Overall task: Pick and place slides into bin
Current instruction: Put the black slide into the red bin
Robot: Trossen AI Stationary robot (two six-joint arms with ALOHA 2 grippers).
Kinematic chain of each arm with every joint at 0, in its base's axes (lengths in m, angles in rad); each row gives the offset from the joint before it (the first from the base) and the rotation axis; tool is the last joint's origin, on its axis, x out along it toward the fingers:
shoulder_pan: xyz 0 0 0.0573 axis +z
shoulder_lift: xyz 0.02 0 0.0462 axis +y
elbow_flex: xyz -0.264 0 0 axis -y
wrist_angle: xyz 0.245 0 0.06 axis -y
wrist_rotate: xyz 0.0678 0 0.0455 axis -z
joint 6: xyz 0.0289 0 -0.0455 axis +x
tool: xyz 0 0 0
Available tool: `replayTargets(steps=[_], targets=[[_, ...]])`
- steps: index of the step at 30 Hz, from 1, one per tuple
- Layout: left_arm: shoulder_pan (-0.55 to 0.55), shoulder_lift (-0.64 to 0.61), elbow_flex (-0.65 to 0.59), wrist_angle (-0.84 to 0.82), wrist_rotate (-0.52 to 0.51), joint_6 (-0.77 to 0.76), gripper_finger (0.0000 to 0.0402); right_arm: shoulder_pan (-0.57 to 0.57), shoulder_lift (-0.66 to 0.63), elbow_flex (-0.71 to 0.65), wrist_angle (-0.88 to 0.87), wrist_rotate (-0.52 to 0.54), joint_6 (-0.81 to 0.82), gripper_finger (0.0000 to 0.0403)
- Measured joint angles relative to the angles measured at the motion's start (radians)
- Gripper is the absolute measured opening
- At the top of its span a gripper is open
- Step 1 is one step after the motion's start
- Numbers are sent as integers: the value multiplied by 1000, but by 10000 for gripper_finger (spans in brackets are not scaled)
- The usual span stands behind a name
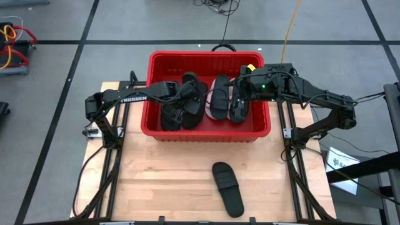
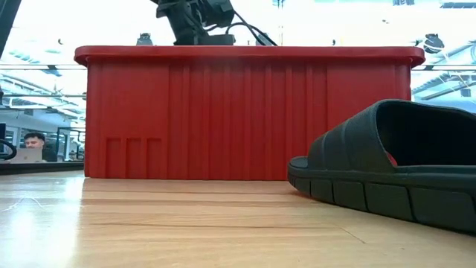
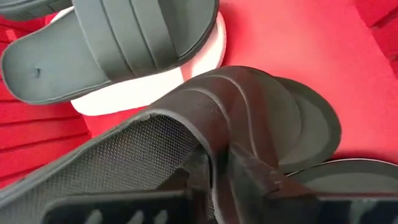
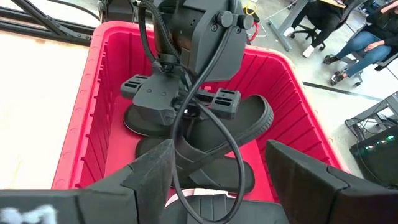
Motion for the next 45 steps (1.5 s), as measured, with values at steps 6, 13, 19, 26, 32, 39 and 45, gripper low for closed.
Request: replayTargets(steps=[6, 13, 19, 26, 32, 39, 45], targets=[[0, 0, 0, 33, -22, 20, 96, 0, 0, 0, 0, 0, -6, 242], [0, 0, 0, 72, -30, 68, 127, 0, 0, 0, 0, 0, -7, 242], [-1, -1, 0, 82, -100, 56, 129, 0, 0, 0, 0, 0, -8, 242], [42, -19, 0, 23, -133, -103, 129, 0, 0, 0, 0, 0, -8, 242], [129, -11, -1, -40, 124, -219, 129, 0, 0, 0, 0, 0, -8, 242], [272, -12, 0, 5, 306, -312, 129, 0, 0, 0, 0, 0, -8, 242], [366, 23, 1, 23, 488, -402, 129, 0, 0, -5, 10, 0, -8, 242]])
